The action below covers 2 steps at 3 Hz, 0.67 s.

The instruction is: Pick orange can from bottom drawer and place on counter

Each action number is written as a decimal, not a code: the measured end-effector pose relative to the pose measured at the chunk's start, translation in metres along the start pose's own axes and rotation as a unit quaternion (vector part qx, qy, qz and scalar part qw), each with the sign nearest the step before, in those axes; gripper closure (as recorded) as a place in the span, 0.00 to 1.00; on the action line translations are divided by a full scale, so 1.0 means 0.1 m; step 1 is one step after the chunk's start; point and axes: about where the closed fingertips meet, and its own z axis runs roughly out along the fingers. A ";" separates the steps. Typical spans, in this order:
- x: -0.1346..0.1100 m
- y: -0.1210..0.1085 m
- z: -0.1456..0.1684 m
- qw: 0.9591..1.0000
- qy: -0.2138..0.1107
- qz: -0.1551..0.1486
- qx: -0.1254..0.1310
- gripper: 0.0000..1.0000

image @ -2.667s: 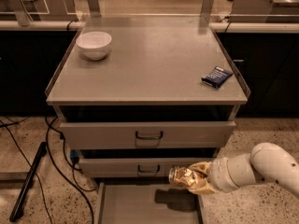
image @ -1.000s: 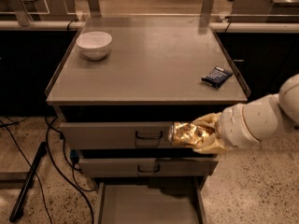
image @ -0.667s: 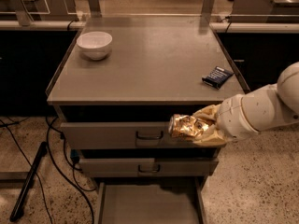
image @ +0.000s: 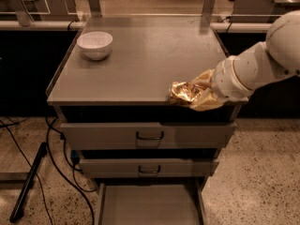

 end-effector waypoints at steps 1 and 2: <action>-0.14 -0.47 0.09 1.000 0.001 -0.008 0.004 1.00; -0.23 -0.70 0.22 1.000 -0.006 -0.010 0.000 1.00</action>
Offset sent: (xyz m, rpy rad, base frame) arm 0.1017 0.0290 0.0239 0.0153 -0.0150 0.0269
